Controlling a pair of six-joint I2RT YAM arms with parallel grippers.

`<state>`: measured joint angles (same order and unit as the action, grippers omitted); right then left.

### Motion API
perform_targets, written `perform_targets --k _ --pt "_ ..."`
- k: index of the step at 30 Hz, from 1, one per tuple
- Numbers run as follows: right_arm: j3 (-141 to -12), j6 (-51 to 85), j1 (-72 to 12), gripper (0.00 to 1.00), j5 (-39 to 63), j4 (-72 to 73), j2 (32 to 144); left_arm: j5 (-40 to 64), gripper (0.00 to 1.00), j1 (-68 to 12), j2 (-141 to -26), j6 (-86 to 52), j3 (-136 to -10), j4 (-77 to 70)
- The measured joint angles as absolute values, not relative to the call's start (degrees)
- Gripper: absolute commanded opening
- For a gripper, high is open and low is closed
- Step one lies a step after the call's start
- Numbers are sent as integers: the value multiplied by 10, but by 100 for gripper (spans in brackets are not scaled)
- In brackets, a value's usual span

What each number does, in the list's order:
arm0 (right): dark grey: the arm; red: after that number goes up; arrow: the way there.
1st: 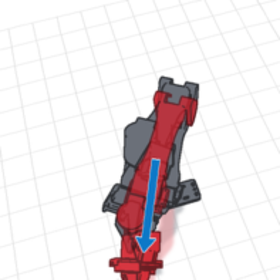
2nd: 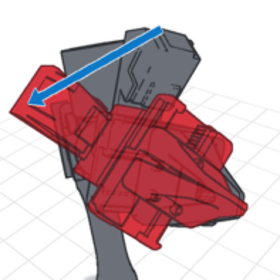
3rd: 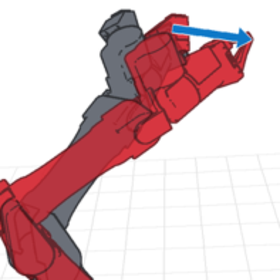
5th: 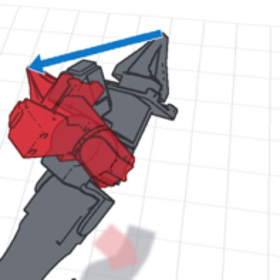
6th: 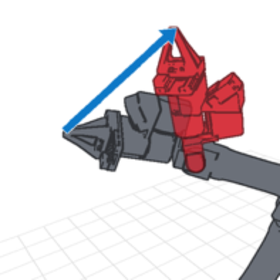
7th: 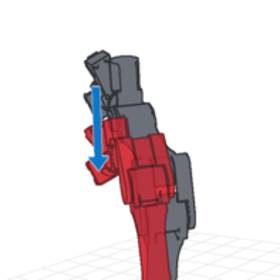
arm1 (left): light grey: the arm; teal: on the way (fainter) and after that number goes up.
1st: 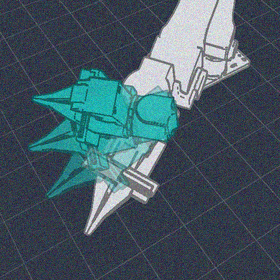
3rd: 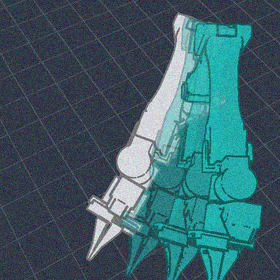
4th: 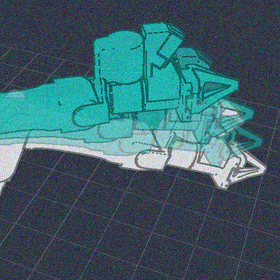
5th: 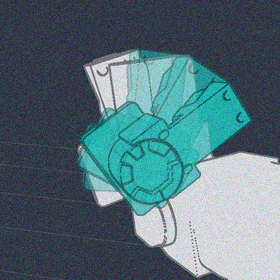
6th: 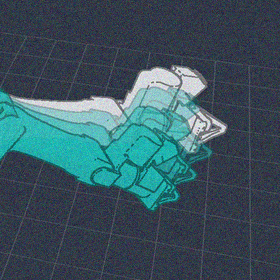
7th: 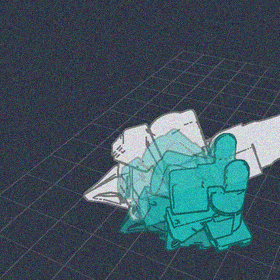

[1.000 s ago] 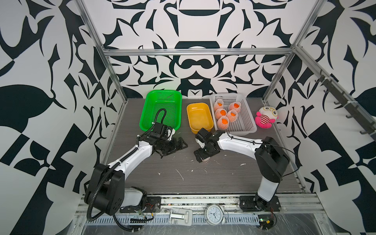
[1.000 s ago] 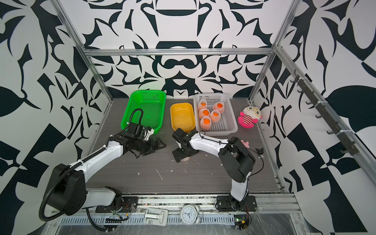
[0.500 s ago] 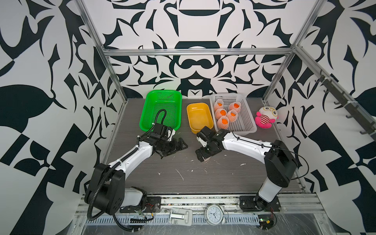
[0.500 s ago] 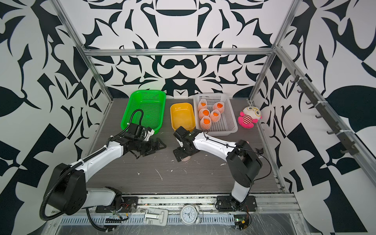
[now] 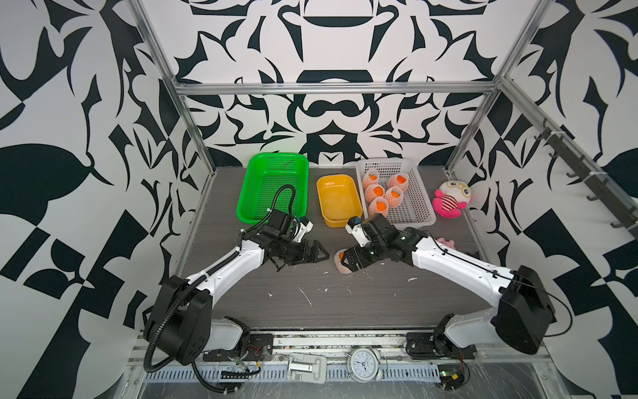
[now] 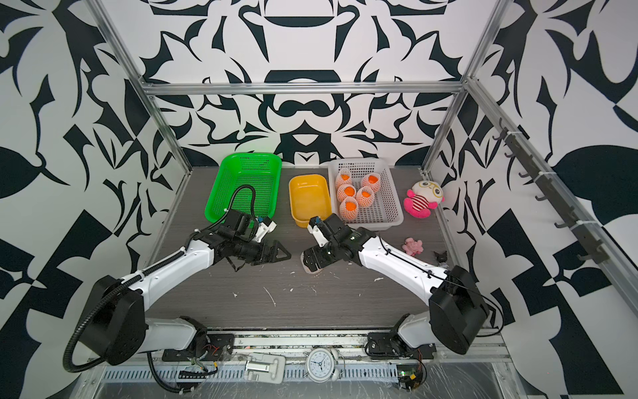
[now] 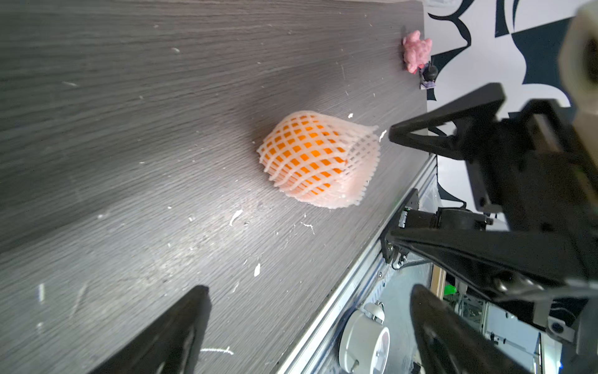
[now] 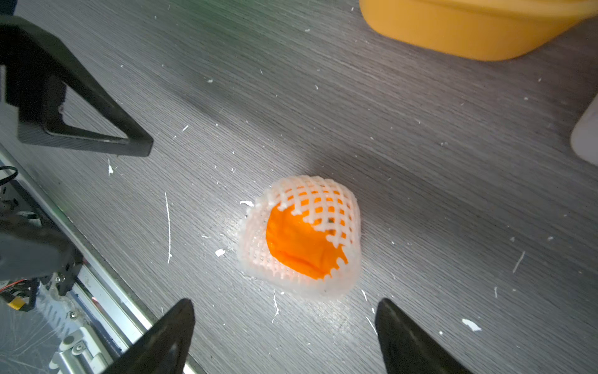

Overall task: Remove foam nets from oranges
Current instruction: Remove the foam net from the orange.

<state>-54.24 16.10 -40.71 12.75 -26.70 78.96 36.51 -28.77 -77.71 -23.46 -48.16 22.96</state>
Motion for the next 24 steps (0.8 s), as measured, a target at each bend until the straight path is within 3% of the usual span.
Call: perform_targets --k 11,24 --pt "-417 170 -356 82 228 -107 729 388 95 -336 -781 -202 -483 202" --pt "-379 220 -274 77 327 -32 759 338 94 -405 -811 -159 -485 176"
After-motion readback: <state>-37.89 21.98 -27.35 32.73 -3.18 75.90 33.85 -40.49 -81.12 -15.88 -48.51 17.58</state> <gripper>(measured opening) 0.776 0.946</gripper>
